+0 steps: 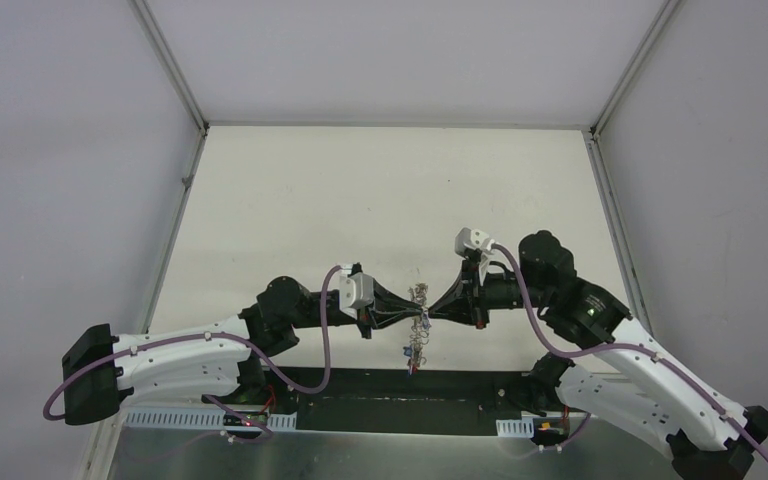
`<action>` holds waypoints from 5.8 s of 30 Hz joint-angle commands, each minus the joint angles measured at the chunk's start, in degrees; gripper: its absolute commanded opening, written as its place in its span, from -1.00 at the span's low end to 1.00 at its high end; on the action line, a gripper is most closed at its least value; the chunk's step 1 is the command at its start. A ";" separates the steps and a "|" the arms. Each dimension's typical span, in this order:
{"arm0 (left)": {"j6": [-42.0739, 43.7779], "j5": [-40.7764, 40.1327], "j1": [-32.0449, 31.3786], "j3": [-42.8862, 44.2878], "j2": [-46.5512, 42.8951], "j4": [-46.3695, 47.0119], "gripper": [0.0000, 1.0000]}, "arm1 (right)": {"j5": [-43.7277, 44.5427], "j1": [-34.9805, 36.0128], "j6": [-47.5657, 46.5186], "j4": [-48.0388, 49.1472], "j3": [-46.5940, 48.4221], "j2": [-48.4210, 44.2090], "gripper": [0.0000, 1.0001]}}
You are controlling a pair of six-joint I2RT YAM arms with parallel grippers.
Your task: Put the keys on the keyring
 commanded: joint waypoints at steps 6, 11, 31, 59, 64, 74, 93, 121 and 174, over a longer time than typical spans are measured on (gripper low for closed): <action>-0.54 0.77 -0.51 3.47 -1.26 7.13 -1.00 | -0.29 -0.11 0.42 3.42 -0.18 -0.70 -0.33; -0.54 0.46 -0.51 3.25 -1.62 6.55 -1.00 | 2.78 -0.12 -0.84 6.34 -2.15 -7.72 0.07; -0.42 0.27 -0.51 2.89 -2.55 6.05 -1.00 | -3.10 -0.05 -0.76 16.12 -3.20 -2.79 -0.24; 0.37 -1.57 -0.52 2.78 -4.87 0.74 -0.79 | -5.48 -0.03 -4.25 10.90 -2.49 -2.73 -1.00; 1.92 -5.14 -0.51 4.05 -9.19 -9.71 -0.30 | -4.03 -0.03 -9.88 -3.45 3.42 0.36 -1.00; 5.75 -4.45 -0.52 10.47 -7.78 -28.39 -0.23 | 3.02 -0.03 -15.05 -27.55 16.71 11.54 -1.00; 3.01 5.04 -0.52 13.71 12.88 -15.10 -0.39 | 1.73 -0.03 -15.00 -32.79 19.17 16.96 -1.00; 4.83 0.12 -1.04 9.98 7.02 -14.15 -1.00 | 8.06 -0.18 -1.32 -8.43 4.73 0.93 0.16; 3.17 1.75 -1.06 3.50 -0.93 0.04 -1.00 | 6.51 -0.29 15.05 -3.38 0.22 -2.92 -1.00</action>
